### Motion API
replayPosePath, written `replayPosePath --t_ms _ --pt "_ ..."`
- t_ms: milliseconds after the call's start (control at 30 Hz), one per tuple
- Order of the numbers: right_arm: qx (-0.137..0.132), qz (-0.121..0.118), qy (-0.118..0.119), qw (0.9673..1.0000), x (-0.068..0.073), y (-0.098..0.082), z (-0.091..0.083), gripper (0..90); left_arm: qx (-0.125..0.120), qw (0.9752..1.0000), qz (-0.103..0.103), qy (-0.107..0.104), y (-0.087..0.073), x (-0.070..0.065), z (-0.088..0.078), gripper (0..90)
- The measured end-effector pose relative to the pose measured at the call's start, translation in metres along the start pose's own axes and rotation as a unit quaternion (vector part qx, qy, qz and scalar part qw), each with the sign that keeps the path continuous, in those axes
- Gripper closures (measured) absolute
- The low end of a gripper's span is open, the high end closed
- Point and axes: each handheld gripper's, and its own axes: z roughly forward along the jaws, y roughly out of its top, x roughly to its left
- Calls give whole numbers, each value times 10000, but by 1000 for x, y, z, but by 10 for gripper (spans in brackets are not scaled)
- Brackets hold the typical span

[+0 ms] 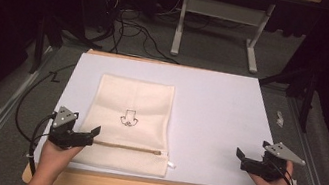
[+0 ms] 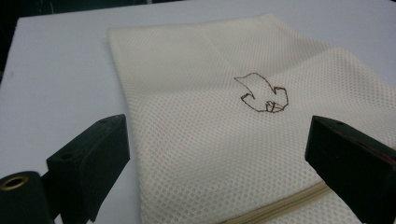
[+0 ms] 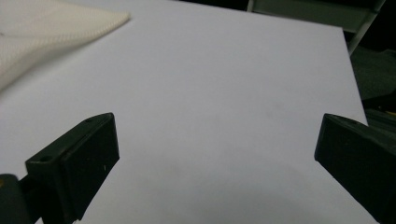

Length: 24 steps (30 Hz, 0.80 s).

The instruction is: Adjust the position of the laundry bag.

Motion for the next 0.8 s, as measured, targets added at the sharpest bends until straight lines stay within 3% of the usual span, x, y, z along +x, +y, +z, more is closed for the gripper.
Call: replayPosePath --t_ms 167,267,433,500,567,667,700,733,800 --pt "-27 84 27 10000 -2 -1 -1 1 -146 9998 -76 62 3 2 -6 80" --pt "-14 117 -4 9999 -4 -1 -2 1 -97 9999 -106 57 2 4 -4 82" --pt "-57 157 -29 9999 -4 -1 -4 2 103 9999 -64 88 -2 5 2 129" --pt "-35 125 5 9999 -4 -2 -3 9 446 9989 -130 85 -8 10 9 167" --pt "-2 122 17 9999 -2 -2 -2 15 835 9959 -341 74 -15 19 18 257" --pt "45 68 56 10000 0 -3 1 28 1164 9915 -586 -55 -25 28 26 414" --pt "45 68 56 10000 0 -3 1 28 1164 9915 -586 -55 -25 28 26 462" --pt "97 93 138 9998 2 -4 3 53 1289 9912 -286 -26 -28 25 30 492" --pt "121 119 203 9996 5 -5 4 72 1316 9911 -175 56 -27 22 30 589"
